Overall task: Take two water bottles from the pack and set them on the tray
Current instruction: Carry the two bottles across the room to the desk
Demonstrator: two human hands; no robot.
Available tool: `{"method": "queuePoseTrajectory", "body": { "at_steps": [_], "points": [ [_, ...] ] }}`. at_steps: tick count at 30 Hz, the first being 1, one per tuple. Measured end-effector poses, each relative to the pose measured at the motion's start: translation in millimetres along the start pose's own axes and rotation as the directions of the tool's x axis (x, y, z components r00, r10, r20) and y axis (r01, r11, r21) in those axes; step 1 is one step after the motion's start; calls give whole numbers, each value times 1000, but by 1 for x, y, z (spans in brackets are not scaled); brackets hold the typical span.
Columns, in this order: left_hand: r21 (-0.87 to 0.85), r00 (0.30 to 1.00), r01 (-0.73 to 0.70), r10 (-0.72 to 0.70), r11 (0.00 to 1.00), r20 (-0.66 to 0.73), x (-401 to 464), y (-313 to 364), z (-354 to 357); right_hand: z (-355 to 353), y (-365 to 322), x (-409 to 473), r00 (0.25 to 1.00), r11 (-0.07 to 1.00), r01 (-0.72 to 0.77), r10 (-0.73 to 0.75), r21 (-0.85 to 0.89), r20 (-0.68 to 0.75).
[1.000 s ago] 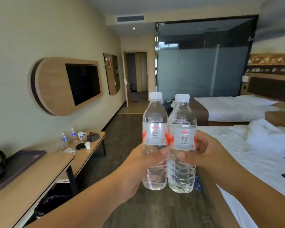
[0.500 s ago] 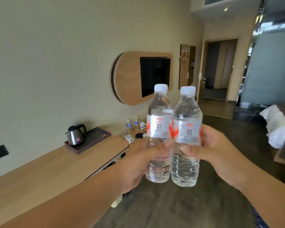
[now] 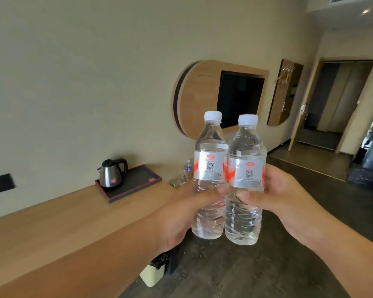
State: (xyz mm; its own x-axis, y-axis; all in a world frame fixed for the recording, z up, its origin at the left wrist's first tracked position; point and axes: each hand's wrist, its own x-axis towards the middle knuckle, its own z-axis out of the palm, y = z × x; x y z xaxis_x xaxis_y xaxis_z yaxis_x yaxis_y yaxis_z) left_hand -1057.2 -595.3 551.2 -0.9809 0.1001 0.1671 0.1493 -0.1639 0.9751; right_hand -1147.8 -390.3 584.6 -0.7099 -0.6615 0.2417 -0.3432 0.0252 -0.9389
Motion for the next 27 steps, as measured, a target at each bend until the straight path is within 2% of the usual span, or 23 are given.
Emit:
{"method": "queuePoseTrajectory", "body": {
  "at_steps": [6, 10, 17, 22, 27],
  "points": [
    [-47, 998, -64, 65, 997, 24, 61, 11, -74, 6, 9, 101, 997, 998, 46, -48, 34, 59],
    [-6, 996, -81, 81, 997, -24, 83, 13, -117, 17, 23, 153, 996, 999, 37, -41, 39, 84],
    [70, 971, -58, 73, 996, -228, 89, 10, -170, 49, 41, 227, 977, 995, 43, -61, 93, 206],
    [134, 934, -35, 80, 990, -348, 93, 18, -193, 63, 52, 273, 931, 978, 98, -155, 183, 330],
    [169, 896, -28, 100, 985, -433, 123, 22, -198, 48, 65, 319, 896, 959, 150, -234, 239, 378]
  ]
}}
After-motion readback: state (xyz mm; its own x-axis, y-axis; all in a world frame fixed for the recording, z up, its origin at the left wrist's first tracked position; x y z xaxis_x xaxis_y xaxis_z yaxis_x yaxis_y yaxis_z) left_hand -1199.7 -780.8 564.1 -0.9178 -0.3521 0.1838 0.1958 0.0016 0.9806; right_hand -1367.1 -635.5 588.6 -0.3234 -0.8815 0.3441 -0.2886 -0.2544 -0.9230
